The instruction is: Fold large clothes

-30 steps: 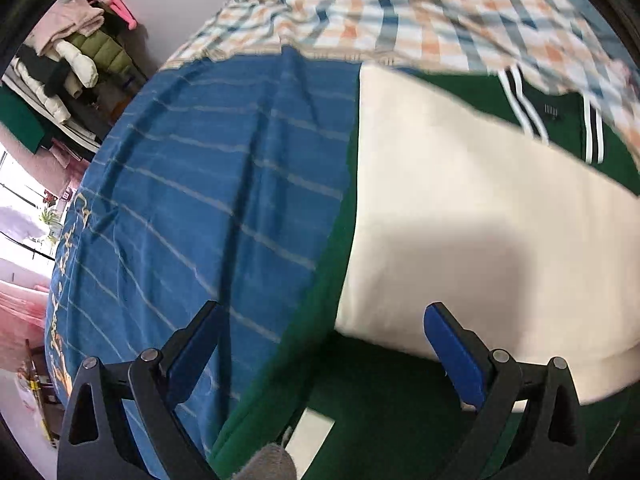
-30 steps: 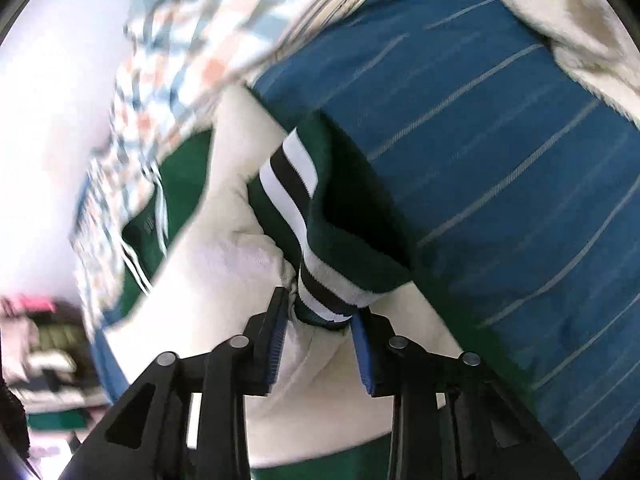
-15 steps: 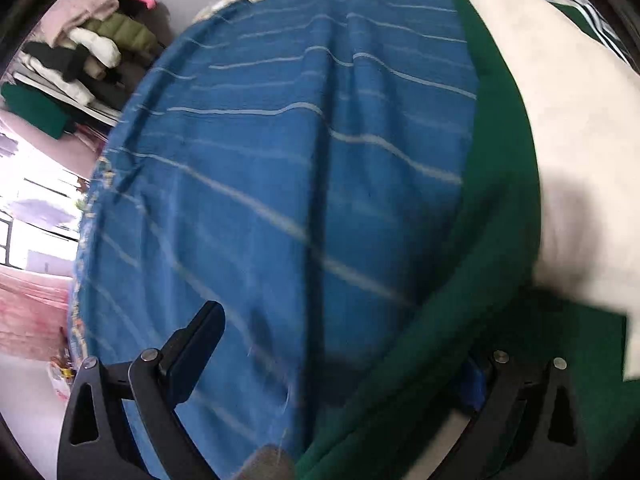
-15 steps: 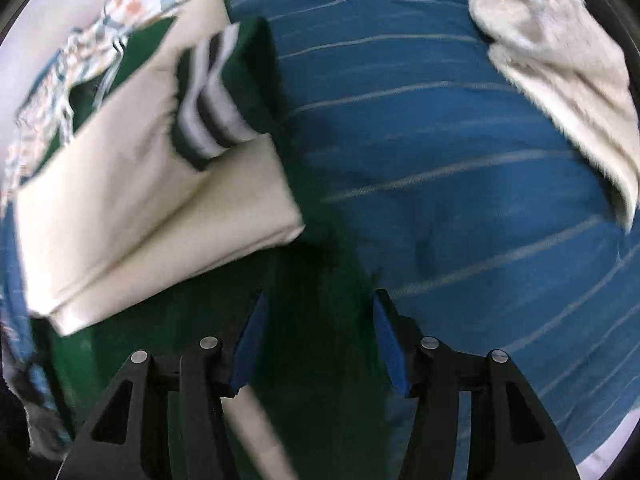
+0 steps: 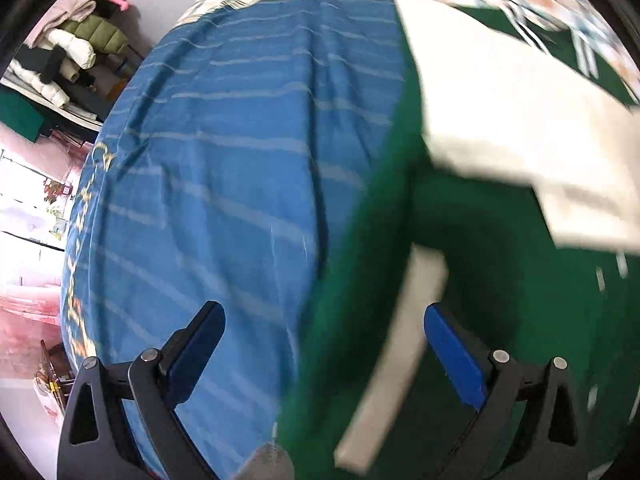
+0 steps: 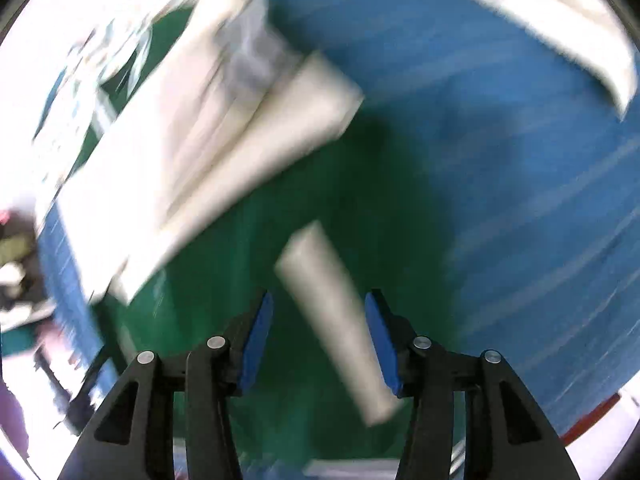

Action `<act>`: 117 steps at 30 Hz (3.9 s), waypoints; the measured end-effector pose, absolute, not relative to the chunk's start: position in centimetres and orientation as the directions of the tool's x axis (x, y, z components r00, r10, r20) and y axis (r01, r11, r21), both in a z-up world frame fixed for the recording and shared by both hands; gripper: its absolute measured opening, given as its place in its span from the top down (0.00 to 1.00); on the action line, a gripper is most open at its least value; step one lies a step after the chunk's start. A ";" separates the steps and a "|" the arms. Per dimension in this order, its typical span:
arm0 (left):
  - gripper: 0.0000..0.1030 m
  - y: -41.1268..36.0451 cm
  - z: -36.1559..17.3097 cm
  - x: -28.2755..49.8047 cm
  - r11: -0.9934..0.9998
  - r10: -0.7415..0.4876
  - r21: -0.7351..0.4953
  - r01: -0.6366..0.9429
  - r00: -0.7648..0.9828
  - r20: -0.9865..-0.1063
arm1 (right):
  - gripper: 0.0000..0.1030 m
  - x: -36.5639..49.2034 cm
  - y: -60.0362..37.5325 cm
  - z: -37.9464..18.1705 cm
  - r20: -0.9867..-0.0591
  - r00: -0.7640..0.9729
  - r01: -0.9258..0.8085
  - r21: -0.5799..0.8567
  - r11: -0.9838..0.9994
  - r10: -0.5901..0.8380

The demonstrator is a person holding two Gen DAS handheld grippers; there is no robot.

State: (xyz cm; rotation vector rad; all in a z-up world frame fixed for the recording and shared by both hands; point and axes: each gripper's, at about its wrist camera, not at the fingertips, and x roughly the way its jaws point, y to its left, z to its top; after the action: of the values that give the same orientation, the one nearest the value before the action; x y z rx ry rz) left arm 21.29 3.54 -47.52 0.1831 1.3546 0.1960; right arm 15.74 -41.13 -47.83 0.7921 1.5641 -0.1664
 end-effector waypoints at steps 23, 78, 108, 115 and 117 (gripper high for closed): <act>0.00 4.3 -51.7 18.5 0.987 0.158 0.152 -0.052 0.155 -0.975 | 0.46 12.7 -33.3 -46.9 -0.938 -0.044 0.522 0.272 0.808 0.344; 0.00 -41.6 -50.1 -1.3 0.759 0.593 0.613 0.219 0.155 -0.790 | 0.28 9.8 -76.5 -48.4 -0.985 -0.172 0.302 -0.071 0.951 -0.019; 0.79 -33.2 -47.6 7.3 0.785 0.608 0.619 -0.040 0.244 -0.755 | 0.14 27.1 -77.4 -50.9 -0.835 0.115 0.235 0.549 0.802 0.538; 0.79 -31.9 -46.3 7.6 0.813 0.570 0.582 -0.027 0.242 -0.785 | 0.11 37.3 -76.0 -55.1 -0.568 0.217 0.284 0.815 0.505 0.794; 0.79 -31.6 -46.1 7.8 0.825 0.553 0.564 -0.028 0.238 -0.798 | 0.12 38.6 -75.1 -57.1 -0.549 0.175 0.356 0.809 0.467 0.817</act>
State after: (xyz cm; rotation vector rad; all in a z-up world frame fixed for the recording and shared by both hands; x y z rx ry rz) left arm 7.76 -31.58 -46.13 0.4891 1.2793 0.4201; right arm 38.63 -75.07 -57.10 1.1102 1.4213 0.4474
